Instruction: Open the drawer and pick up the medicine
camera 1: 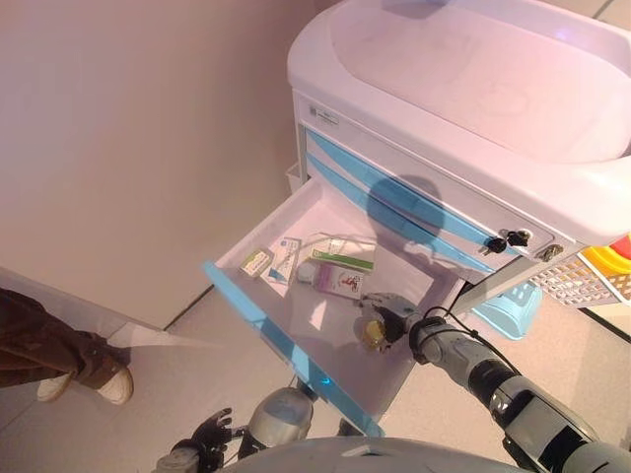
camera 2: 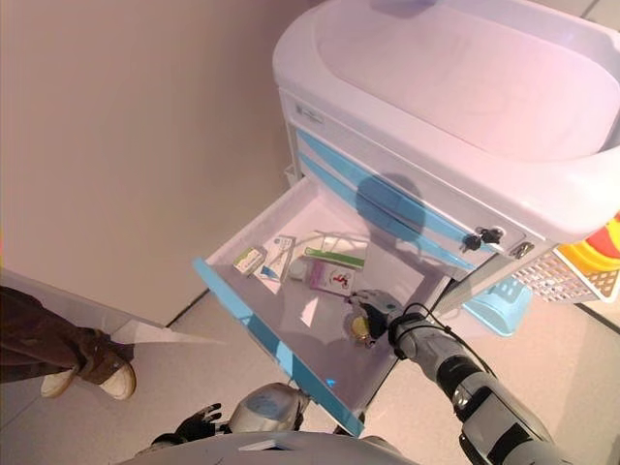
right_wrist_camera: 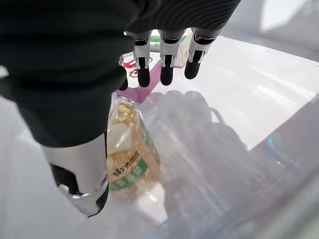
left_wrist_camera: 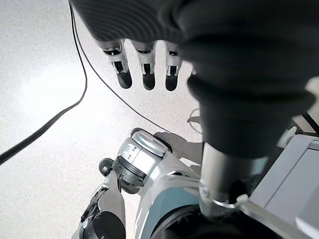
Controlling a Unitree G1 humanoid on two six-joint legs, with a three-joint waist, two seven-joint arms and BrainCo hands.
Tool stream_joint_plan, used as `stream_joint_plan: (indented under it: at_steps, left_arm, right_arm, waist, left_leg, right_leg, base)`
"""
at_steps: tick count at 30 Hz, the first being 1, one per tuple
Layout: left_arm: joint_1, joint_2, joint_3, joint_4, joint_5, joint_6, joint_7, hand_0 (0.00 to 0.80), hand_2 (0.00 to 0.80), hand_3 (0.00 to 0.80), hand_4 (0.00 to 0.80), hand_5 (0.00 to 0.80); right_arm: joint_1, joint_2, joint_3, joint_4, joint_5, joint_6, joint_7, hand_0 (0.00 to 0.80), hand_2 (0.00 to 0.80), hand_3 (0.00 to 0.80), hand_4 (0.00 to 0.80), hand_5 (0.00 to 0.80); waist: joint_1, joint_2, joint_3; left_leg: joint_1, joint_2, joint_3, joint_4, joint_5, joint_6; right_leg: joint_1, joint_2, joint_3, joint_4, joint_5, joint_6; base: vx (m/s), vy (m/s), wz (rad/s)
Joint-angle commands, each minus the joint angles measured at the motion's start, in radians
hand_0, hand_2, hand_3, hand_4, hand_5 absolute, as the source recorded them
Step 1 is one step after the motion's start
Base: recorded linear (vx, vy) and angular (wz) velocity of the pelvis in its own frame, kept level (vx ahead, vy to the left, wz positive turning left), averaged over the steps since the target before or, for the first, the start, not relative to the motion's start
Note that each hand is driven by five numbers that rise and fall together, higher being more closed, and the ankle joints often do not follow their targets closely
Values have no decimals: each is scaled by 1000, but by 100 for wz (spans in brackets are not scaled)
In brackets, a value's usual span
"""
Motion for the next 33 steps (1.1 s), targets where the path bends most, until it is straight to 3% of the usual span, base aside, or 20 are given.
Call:
stream_joint_plan:
  at_steps: [1,10,33]
  left_arm:
    - [-18,23,-63,9,-22,-25,-15,0,0,0,0,0]
    - [-18,29,-58,7,-17,-35,-15,0,0,0,0,0]
    - [-16,29,-55,-8,-1,-24,-16,0,0,0,0,0]
  right_arm:
    - [-48,12,30,-21,34,5,-10,0,0,0,0,0]
    - [-47,12,32,-19,32,28,29,0,0,0,0,0]
    - [-28,19,43,-41,45,-40,63,0,0,0,0,0]
  waist:
    - [22,-21,1]
    - [23,-30,3]
    - [32,-31,-1]
  left_leg:
    - [-17,-25,71,88,-124,0]
    - [-22,-25,71,89,-124,3]
    - [-21,-29,60,96,-125,5]
  right_leg:
    - [-98,-71,70,79,65,95]
    - [-100,-69,75,77,66,96]
    - [-91,-70,67,83,60,95]
  base:
    - [0,0,0]
    - [0,0,0]
    - [0,0,0]
